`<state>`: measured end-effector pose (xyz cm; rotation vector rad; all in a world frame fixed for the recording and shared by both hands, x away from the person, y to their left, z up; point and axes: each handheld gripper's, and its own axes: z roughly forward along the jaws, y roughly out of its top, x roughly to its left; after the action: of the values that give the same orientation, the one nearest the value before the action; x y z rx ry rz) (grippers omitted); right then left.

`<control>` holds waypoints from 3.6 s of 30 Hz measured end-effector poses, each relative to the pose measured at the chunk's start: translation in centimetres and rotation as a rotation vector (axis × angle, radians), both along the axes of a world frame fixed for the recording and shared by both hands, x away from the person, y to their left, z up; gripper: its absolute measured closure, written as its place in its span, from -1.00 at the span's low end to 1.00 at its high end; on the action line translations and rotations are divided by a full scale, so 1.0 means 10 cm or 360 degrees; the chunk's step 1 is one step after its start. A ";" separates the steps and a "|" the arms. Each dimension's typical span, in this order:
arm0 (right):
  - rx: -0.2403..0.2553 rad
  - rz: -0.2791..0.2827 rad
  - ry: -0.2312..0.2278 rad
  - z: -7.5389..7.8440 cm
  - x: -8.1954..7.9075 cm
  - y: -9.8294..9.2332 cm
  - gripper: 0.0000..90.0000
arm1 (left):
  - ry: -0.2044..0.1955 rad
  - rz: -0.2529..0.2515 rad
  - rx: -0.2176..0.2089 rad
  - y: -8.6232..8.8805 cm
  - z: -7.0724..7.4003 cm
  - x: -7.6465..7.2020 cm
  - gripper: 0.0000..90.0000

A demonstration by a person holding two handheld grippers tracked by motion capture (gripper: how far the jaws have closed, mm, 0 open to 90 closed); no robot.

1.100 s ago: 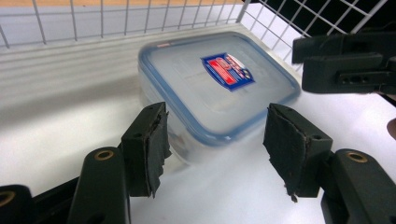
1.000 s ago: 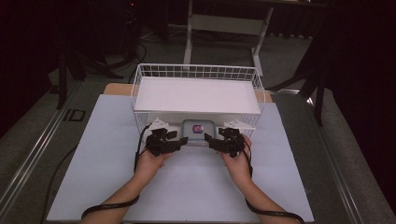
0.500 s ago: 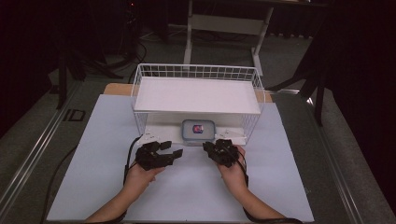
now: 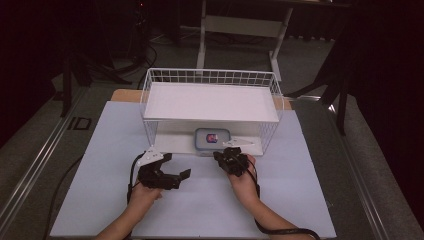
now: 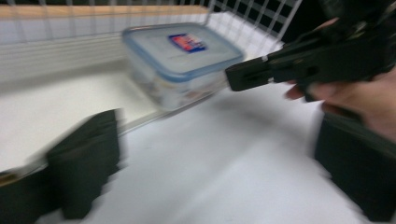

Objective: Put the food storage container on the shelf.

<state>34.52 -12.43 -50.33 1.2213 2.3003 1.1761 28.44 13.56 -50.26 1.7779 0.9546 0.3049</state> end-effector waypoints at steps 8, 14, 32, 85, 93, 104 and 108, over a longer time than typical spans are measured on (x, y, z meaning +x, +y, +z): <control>-0.0016 -0.0001 0.0028 -0.11 0.05 0.08 1.00 | -0.0042 -0.0005 0.0005 -0.03 -0.05 -0.01 -0.99; -0.0039 -0.0047 0.0044 -0.13 0.11 0.11 1.00 | -0.0059 -0.0020 -0.0012 -0.03 -0.07 -0.01 -0.99; -0.0046 -0.0078 0.0018 -0.15 0.28 0.25 1.00 | -0.0036 -0.0043 0.0002 -0.07 -0.12 0.01 -0.99; 0.0143 0.0042 -0.0166 0.15 -0.19 -0.11 -0.69 | -0.0130 -0.0212 -0.0078 -0.09 0.09 -0.05 -0.99; 0.0125 0.0116 -0.0187 0.18 -0.31 -0.24 -0.62 | -0.0145 -0.0256 -0.0064 -0.04 0.16 -0.12 -0.99; 0.0193 0.0174 -0.0189 0.26 -0.46 -0.50 -0.62 | -0.0163 -0.0238 -0.0052 0.11 0.22 -0.21 -0.99; 0.0192 0.0182 -0.0208 0.28 -0.54 -0.57 -0.62 | -0.0157 -0.0239 -0.0033 0.14 0.21 -0.23 -0.99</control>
<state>29.09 -18.11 -47.48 1.0295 2.2566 1.4090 26.12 15.00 -48.21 1.7875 0.7479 0.2831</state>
